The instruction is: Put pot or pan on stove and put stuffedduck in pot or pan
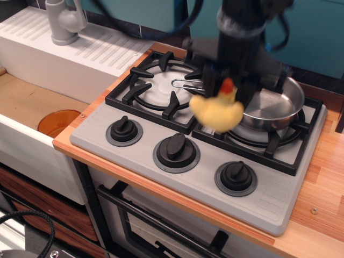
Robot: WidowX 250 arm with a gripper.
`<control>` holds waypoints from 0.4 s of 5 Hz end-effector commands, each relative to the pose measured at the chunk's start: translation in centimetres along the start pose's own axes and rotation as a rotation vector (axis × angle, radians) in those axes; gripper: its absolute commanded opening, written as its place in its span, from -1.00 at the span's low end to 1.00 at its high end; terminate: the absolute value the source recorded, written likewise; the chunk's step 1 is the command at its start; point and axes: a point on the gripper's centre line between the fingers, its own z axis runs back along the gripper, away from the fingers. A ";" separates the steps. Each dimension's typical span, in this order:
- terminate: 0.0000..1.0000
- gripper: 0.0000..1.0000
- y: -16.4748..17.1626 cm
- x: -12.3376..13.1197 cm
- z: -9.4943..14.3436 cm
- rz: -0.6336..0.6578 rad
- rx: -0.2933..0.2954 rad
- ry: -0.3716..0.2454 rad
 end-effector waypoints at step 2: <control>-1.00 -1.00 -2.6 3.7 -0.8 0.049 -0.017 -0.107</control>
